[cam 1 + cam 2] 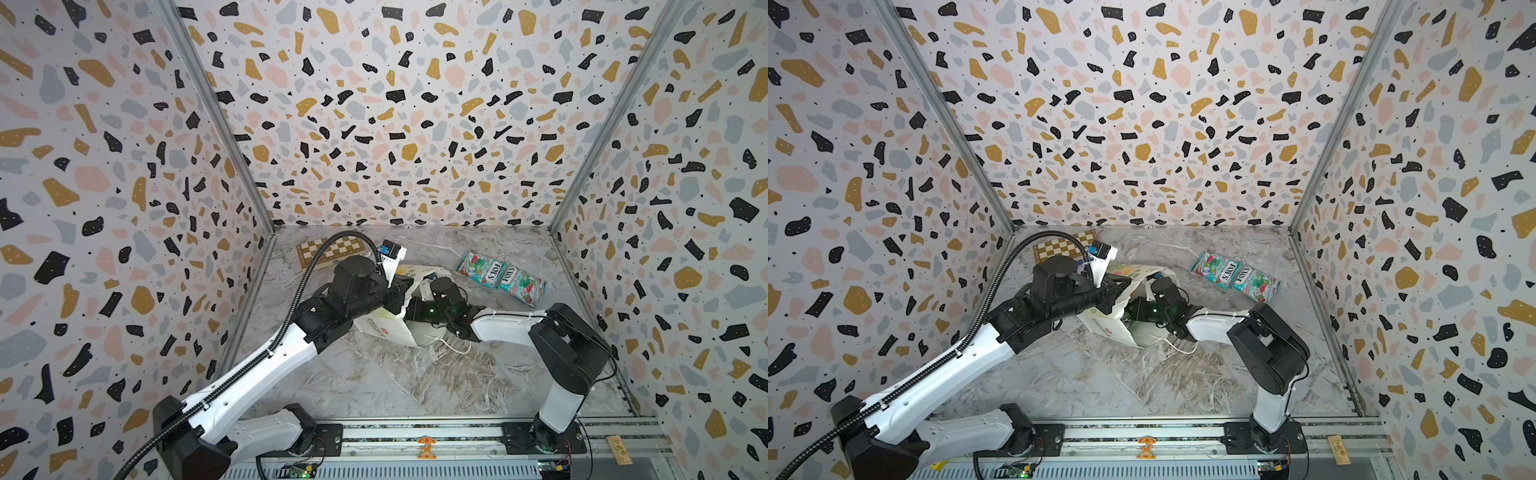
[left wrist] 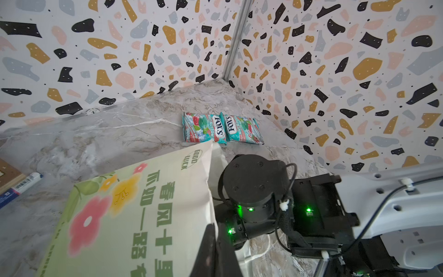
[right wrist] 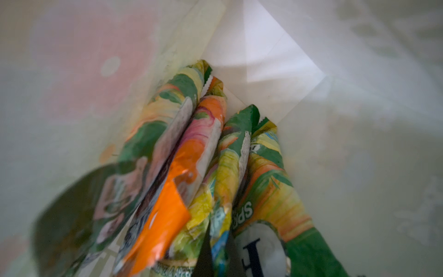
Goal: Take the snacks out of the paper bag
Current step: 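Reach the right gripper down and close it on the green Fox's packets, then pull the green packet up out of the bag with the right gripper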
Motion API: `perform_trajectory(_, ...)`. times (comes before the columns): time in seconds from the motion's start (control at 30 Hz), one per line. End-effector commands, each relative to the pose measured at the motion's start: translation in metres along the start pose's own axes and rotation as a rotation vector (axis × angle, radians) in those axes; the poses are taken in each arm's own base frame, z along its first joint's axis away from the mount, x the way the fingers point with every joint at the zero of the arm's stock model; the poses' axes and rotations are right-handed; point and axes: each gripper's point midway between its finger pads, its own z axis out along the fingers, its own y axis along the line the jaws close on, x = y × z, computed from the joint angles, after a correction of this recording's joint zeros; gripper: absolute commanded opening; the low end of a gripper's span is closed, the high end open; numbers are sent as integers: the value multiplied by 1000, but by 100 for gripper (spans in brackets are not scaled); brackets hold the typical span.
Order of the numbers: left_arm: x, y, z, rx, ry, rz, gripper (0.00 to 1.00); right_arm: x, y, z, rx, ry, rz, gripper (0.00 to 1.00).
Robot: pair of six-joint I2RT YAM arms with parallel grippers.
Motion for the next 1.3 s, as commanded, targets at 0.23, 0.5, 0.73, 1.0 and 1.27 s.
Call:
perform_trajectory(0.23, 3, 23, -4, -135, -3, 12, 0, -28, 22, -36, 15, -99, -125, 0)
perform_trajectory(0.5, 6, 21, -2, -125, 10, 10, 0, -36, 34, -54, 20, -131, -188, 0)
perform_trajectory(0.73, 10, 17, 1, -96, 22, 9, 0, -45, 51, -74, -5, -178, -233, 0)
perform_trajectory(1.0, 11, 4, 4, -20, 24, 2, 0, -53, 65, -100, 4, -217, -285, 0)
perform_trajectory(1.27, 8, -6, 4, 37, 9, -3, 0, -57, 83, -134, -2, -254, -364, 0)
